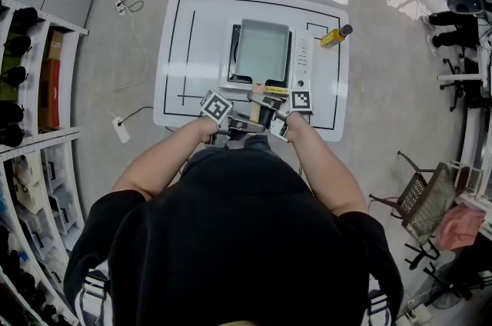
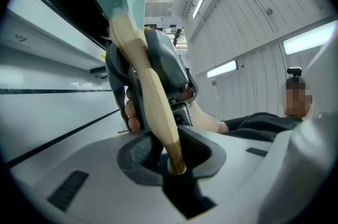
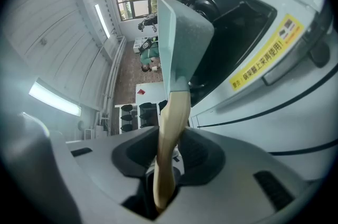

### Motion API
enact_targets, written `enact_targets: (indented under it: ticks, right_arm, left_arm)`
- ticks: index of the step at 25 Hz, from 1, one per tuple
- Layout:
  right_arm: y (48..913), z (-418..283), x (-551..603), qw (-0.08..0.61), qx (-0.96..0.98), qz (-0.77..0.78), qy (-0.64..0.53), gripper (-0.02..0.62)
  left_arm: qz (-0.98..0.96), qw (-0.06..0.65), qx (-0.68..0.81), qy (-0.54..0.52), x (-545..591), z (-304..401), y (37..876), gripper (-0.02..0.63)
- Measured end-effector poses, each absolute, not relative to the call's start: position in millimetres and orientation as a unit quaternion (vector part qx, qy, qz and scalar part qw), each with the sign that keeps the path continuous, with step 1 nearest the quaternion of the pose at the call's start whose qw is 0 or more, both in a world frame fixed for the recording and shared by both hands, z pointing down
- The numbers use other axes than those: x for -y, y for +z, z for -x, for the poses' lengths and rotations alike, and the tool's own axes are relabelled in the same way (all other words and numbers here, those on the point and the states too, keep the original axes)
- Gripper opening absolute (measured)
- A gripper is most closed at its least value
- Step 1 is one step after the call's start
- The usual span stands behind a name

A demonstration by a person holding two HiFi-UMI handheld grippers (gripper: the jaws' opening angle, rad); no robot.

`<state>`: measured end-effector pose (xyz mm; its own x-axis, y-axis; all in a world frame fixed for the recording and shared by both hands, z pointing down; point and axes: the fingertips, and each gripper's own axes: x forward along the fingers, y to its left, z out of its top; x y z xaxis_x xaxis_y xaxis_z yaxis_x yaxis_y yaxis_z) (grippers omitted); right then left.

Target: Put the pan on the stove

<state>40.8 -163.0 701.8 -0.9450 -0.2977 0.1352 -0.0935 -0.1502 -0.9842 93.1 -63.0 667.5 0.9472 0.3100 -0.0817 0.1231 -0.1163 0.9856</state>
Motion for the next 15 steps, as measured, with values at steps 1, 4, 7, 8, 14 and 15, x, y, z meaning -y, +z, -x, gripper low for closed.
enact_targets:
  ticks: [1,4,7,8,14,15]
  right_arm:
    - [699.8,-39.8,163.1,0.073,-0.646,0.148,-0.745,0.112]
    - [700.1,-39.2,163.4,0.074,-0.647,0.147,-0.744,0.11]
    - [706.5,-40.4,162.6,0.065,-0.65,0.15,-0.742,0.11]
    - [706.2,-40.1,162.7,0.066,-0.652,0.148,-0.741,0.11]
    - [705.3,-40.5,162.9,0.069,-0.651,0.146,-0.742,0.11]
    - [704.6,-40.2,162.7,0.07,-0.651,0.145,-0.742,0.11]
  left_arm:
    - [-0.743,0.649,-0.145,0.072,62.8,-93.4,668.3,0.089]
    - [-0.742,0.651,-0.144,0.072,62.4,-93.2,670.5,0.087]
    - [-0.742,0.651,-0.143,0.071,62.3,-92.2,672.4,0.086]
    - [-0.741,0.652,-0.143,0.072,62.1,-92.2,673.0,0.086]
    - [-0.734,0.659,-0.148,0.067,61.4,-93.2,672.4,0.086]
    - [-0.738,0.655,-0.148,0.067,61.9,-93.2,672.5,0.086]
